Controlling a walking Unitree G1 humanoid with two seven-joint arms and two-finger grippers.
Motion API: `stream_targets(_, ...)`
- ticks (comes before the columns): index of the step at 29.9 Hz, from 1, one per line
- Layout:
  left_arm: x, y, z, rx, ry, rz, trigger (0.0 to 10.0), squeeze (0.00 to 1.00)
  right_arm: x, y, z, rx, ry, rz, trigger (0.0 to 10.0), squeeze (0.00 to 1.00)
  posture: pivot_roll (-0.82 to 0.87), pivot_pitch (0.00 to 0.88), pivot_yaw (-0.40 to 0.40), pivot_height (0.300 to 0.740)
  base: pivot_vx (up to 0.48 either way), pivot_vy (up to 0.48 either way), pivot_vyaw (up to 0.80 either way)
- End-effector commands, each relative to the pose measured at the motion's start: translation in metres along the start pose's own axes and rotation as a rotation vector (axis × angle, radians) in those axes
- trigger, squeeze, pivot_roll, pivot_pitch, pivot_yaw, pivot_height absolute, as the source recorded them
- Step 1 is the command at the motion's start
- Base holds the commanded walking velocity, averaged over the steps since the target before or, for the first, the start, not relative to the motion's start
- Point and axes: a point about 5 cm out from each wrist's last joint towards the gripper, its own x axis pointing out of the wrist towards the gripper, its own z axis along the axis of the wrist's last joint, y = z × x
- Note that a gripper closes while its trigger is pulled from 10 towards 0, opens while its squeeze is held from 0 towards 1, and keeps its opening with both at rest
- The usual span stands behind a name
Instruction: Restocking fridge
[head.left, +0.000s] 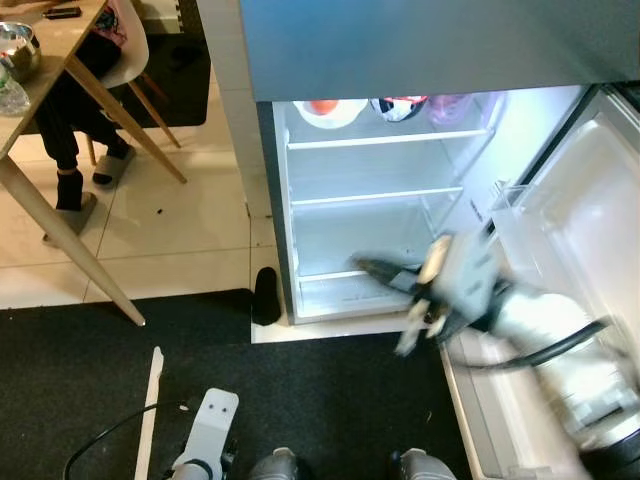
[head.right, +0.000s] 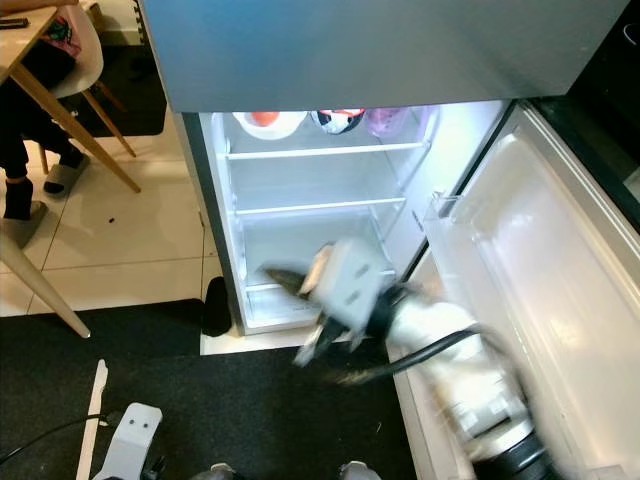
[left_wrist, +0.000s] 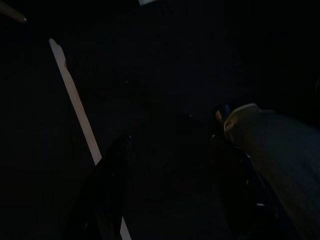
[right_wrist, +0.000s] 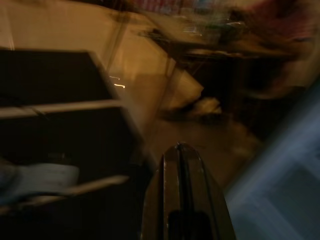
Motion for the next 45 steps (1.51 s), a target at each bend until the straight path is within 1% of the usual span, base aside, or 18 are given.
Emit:
stream_targets(1,-0.003,-0.003,-0.009,0.000,0.028,-0.007,10.0,0.00,0.001,0.007,-0.043,0.058,0.149,-0.064,10.0,0.00,-0.11,0.167,-0.026,0.740,0.000,0.000,0.00)
stream_targets(2,-0.003,-0.003,-0.009,0.000,0.028,-0.007,10.0,0.00,0.001,0.007,-0.043,0.058,0.149,-0.064,10.0,0.00,-0.11,0.167,-0.026,0.740,0.000,0.000,0.00)
stream_targets(3,-0.003,-0.003,-0.009,-0.007,0.026,-0.009,10.0,0.00,-0.002,0.016,-0.090,0.135,0.307,-0.153,10.0,0.00,-0.11,0.166,-0.029,0.740,0.000,0.000,0.00)
stream_targets(4,-0.003,-0.003,-0.009,-0.007,0.026,-0.009,10.0,0.00,-0.002,0.016,-0.090,0.135,0.307,-0.153,10.0,0.00,-0.11,0.166,-0.029,0.740,0.000,0.000,0.00)
stream_targets(5,-0.003,-0.005,-0.009,-0.014,0.025,-0.016,10.0,0.00,-0.028,0.042,-0.162,0.254,0.614,-0.291,10.0,0.00,-0.11,0.167,-0.031,0.740,0.000,0.000,0.00)
stream_targets(6,-0.003,-0.005,-0.009,-0.014,0.025,-0.016,10.0,0.00,-0.028,0.042,-0.162,0.254,0.614,-0.291,10.0,0.00,-0.11,0.167,-0.031,0.740,0.000,0.000,0.00)
stream_targets(8,-0.003,-0.006,-0.010,-0.016,0.029,-0.021,10.0,0.00,-0.056,0.062,-0.195,0.332,0.799,-0.381,10.0,0.00,-0.11,0.167,-0.032,0.740,0.000,0.000,0.00)
stream_targets(9,-0.003,-0.007,-0.010,-0.017,0.031,-0.021,10.0,0.00,-0.066,0.069,-0.202,0.365,0.852,-0.411,10.0,0.00,-0.11,0.167,-0.032,0.740,0.000,0.000,0.00)
stream_targets(10,-0.003,-0.007,-0.010,-0.017,0.031,-0.021,10.0,0.00,-0.066,0.069,-0.202,0.365,0.852,-0.411,10.0,0.00,-0.11,0.167,-0.032,0.740,0.000,0.000,0.00)
stream_targets(11,-0.003,-0.007,-0.011,-0.018,0.037,-0.025,10.0,0.00,-0.085,0.082,-0.215,0.437,0.945,-0.469,10.0,0.00,-0.11,0.166,-0.033,0.740,0.000,0.000,0.00)
stream_targets(13,-0.003,-0.007,-0.011,-0.018,0.037,-0.025,10.0,0.00,-0.085,0.082,-0.215,0.437,0.945,-0.469,10.0,0.00,-0.11,0.166,-0.033,0.740,0.000,0.000,0.00)
stream_targets(15,-0.003,-0.009,-0.012,-0.019,0.047,-0.028,10.0,0.00,-0.121,0.114,-0.233,0.529,1.115,-0.506,10.0,0.00,-0.11,0.166,-0.034,0.740,0.000,0.000,0.00)
stream_targets(16,-0.003,-0.009,-0.013,-0.021,0.050,-0.029,10.0,0.00,-0.135,0.128,-0.238,0.547,1.173,-0.500,10.0,0.00,-0.11,0.167,-0.036,0.740,0.000,0.000,0.00)
stream_targets(17,-0.003,-0.009,-0.013,-0.021,0.050,-0.029,10.0,0.00,-0.135,0.128,-0.238,0.547,1.173,-0.500,10.0,0.00,-0.11,0.167,-0.036,0.740,0.000,0.000,0.00)
stream_targets(19,-0.004,-0.009,-0.013,-0.023,0.054,-0.028,10.0,0.00,-0.147,0.142,-0.242,0.564,1.209,-0.491,10.0,0.00,-0.11,0.167,-0.037,0.740,0.000,0.000,-0.53)
stream_targets(21,-0.004,-0.009,-0.013,-0.023,0.054,-0.028,10.0,0.00,-0.147,0.142,-0.242,0.564,1.209,-0.491,10.0,0.00,-0.11,0.167,-0.037,0.740,0.000,0.000,-0.66)
stream_targets(25,-0.004,-0.011,-0.014,-0.023,0.058,-0.033,10.0,0.00,-0.152,0.152,-0.245,0.606,1.218,-0.515,10.0,0.00,-0.12,0.167,-0.036,0.740,0.000,0.000,-0.72)
stream_targets(45,-0.002,-0.011,-0.010,-0.011,0.050,-0.036,10.0,0.00,-0.147,0.150,-0.246,0.614,1.182,-0.548,10.0,0.00,-0.12,0.155,-0.031,0.740,0.000,0.000,-0.75)
